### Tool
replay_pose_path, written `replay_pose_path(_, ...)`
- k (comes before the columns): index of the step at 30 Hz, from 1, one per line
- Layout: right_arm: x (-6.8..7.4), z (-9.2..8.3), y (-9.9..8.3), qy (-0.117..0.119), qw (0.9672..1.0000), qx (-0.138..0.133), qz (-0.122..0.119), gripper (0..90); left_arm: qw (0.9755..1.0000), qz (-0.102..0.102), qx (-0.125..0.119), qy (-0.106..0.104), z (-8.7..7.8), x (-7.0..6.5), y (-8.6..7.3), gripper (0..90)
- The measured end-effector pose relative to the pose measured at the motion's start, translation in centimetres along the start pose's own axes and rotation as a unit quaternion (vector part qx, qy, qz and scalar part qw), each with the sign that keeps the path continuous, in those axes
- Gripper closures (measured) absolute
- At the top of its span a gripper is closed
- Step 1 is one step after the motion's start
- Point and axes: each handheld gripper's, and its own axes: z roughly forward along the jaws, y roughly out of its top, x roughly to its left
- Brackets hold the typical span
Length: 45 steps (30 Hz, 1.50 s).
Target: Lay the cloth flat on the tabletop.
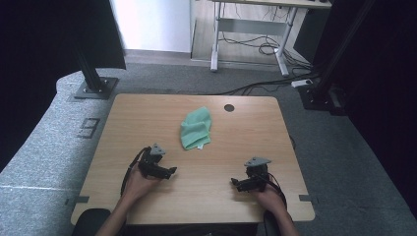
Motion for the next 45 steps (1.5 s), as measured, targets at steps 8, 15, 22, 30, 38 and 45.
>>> replay_pose_path(8,0.0,0.0,0.0,0.001,1.0,0.0,0.0,0.0,0.9998,0.007,-0.014,-0.015,0.6,-0.3,2.2,14.5)
replay_pose_path(15,0.0,0.0,0.0,0.0,1.0,0.0,0.0,0.0,0.9997,0.013,-0.016,-0.016,1.2,-0.5,3.6,16.5)
replay_pose_path(22,0.0,0.0,0.0,0.001,1.0,0.0,0.0,0.0,0.9993,0.02,-0.022,-0.02,1.7,-0.1,5.7,21.8)
replay_pose_path(30,0.0,0.0,0.0,0.001,1.0,0.0,0.0,0.0,0.9986,0.041,-0.028,-0.02,2.5,-0.3,8.1,25.9)
replay_pose_path(38,0.0,0.0,0.0,0.0,1.0,0.0,0.0,0.0,0.9976,0.059,-0.026,-0.026,3.6,-0.4,10.7,32.8)
replay_pose_path(45,0.0,0.0,0.0,0.0,1.0,-0.001,-0.001,0.0,0.9977,0.062,-0.018,-0.022,5.4,-0.2,12.4,38.6)
